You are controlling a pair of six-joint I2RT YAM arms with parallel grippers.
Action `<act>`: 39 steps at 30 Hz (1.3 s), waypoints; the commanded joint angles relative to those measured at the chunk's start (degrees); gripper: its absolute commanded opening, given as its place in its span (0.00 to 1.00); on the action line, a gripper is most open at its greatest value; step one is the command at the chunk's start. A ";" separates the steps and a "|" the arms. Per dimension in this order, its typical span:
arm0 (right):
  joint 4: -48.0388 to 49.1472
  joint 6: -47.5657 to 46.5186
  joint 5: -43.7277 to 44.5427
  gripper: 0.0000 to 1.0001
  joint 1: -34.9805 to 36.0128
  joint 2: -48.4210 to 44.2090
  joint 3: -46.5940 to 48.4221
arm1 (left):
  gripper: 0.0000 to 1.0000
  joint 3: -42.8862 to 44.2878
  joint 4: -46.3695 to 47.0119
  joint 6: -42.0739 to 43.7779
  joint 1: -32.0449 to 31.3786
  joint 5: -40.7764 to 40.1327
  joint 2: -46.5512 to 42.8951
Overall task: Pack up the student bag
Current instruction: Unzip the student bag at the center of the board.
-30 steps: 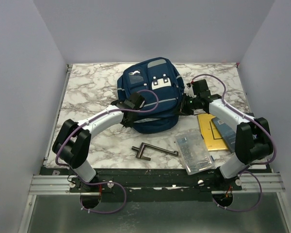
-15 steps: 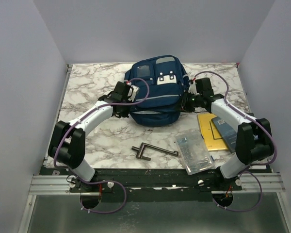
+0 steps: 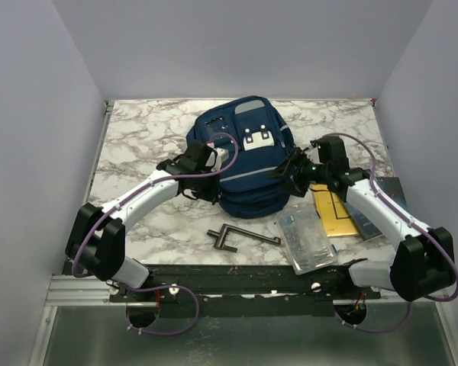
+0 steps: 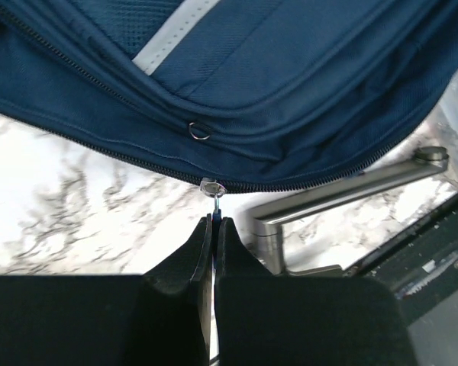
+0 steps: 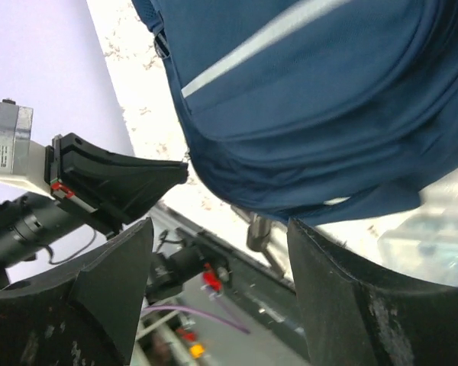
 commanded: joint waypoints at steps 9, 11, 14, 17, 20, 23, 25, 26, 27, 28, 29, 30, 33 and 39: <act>-2.55 11.96 9.63 0.71 1.22 -5.90 -9.41 | 0.00 1.86 2.90 -2.22 -4.77 4.22 0.63; 1.70 12.53 10.40 0.71 1.20 -6.18 -11.51 | 0.00 1.10 3.38 -2.42 -5.31 4.84 0.22; 5.37 13.72 9.45 0.67 1.22 -2.29 -11.48 | 0.00 0.64 3.86 -2.33 -6.00 5.45 0.04; 7.31 15.35 7.69 0.64 1.20 1.96 -10.07 | 0.00 0.64 4.04 -2.35 -6.25 5.55 -0.42; 10.42 16.15 9.10 0.54 1.23 3.20 -9.49 | 0.00 0.54 4.12 -1.73 -6.48 5.43 -0.72; 9.69 15.63 10.45 0.43 1.24 5.37 -7.89 | 0.00 0.18 3.98 -1.17 -6.48 4.41 -0.74; 10.40 15.70 10.83 0.33 1.24 6.44 -8.42 | 0.00 -0.07 3.86 -0.75 -6.47 3.65 -0.79; 11.25 15.43 11.06 0.18 1.24 6.70 -9.03 | 0.00 -0.02 3.39 -0.46 -6.45 2.42 -0.62; 12.37 14.49 11.10 0.04 1.19 6.88 -9.61 | 0.00 0.25 2.32 -0.03 -6.48 1.02 -0.35; 12.94 13.15 11.08 0.00 1.23 7.09 -9.93 | 0.00 0.78 1.01 0.68 -6.48 -0.90 0.22; 12.12 10.60 10.86 0.00 0.83 7.19 -9.32 | 0.00 4.64 -7.17 2.48 -5.90 -9.16 3.91; 12.90 10.40 10.41 0.00 0.60 6.60 -9.48 | 0.00 5.24 -9.01 2.86 -5.65 -11.99 5.06; 14.35 8.87 7.30 0.00 -1.22 6.11 -9.06 | 0.00 5.79 -12.70 2.45 -2.82 -17.51 7.01; 14.38 4.77 -0.49 0.00 -4.52 8.12 -5.13 | 0.00 6.32 -11.93 2.84 4.42 -17.40 7.50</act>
